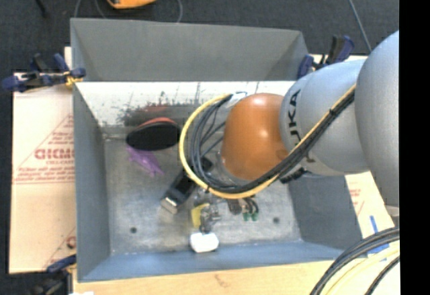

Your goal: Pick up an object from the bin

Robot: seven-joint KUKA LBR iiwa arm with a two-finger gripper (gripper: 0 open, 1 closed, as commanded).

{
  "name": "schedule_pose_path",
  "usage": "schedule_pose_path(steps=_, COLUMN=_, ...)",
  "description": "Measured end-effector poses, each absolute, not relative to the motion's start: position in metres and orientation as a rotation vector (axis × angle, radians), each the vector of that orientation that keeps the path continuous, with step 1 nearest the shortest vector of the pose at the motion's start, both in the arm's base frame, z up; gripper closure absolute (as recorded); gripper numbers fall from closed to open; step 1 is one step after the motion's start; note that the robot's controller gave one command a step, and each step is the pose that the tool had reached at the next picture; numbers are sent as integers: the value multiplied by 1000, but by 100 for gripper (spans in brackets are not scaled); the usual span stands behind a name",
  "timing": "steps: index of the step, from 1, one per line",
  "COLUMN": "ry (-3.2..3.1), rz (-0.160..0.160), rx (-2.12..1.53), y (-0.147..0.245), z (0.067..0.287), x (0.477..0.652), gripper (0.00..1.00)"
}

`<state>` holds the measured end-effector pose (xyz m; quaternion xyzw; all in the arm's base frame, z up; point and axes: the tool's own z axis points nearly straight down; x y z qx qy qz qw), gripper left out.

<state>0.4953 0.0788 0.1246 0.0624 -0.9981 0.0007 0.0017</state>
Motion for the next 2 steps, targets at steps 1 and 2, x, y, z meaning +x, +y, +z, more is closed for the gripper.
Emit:
schedule_pose_path(steps=1, ry=-3139, rz=0, rx=171, y=76, z=166, x=518, gripper=100)
schedule_pose_path(steps=2, ry=-3132, rz=2, rx=205, y=81, z=220, x=511, gripper=100)
